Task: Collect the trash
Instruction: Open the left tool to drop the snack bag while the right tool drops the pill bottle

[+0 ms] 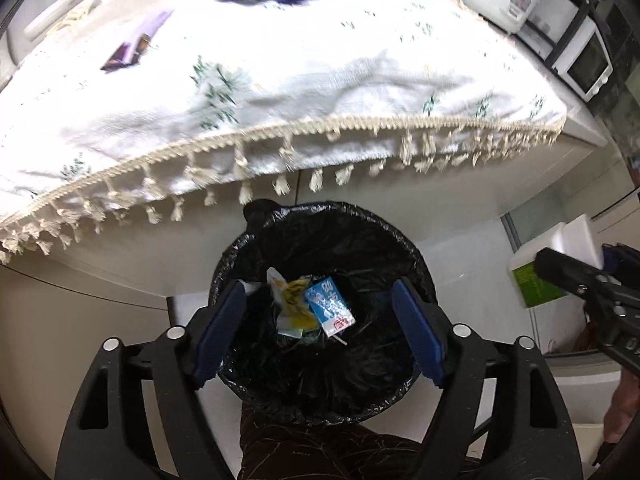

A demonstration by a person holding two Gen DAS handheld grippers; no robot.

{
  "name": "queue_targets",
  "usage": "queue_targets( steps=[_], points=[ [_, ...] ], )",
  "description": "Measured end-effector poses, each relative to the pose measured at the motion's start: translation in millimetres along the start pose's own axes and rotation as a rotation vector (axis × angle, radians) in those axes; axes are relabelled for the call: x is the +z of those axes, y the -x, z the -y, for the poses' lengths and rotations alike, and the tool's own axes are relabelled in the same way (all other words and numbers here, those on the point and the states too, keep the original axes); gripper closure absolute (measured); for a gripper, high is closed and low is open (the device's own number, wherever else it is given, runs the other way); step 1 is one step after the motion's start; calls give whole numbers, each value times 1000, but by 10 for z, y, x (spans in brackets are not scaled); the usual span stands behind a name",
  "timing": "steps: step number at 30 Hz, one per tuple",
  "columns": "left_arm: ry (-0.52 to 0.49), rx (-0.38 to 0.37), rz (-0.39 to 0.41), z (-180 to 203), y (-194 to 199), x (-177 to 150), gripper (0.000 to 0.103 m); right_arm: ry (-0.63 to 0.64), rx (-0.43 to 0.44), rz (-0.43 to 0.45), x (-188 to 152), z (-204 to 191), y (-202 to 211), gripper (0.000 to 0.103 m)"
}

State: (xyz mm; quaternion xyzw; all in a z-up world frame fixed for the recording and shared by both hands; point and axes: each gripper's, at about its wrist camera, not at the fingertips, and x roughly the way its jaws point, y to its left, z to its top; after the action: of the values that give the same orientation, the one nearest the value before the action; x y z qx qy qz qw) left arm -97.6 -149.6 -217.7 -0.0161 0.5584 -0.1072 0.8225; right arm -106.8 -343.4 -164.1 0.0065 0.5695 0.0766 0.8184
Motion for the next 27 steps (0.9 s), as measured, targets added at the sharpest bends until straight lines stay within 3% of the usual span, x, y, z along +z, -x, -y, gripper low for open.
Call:
queue_targets(
  steps=[6,27],
  points=[
    [34,27,37,-195,185,38,6,37,20,6,128,-154,-48,62],
    [195,111,44,-1008,470,-183,7,157,90,-53,350,-854,-630,62]
  ],
)
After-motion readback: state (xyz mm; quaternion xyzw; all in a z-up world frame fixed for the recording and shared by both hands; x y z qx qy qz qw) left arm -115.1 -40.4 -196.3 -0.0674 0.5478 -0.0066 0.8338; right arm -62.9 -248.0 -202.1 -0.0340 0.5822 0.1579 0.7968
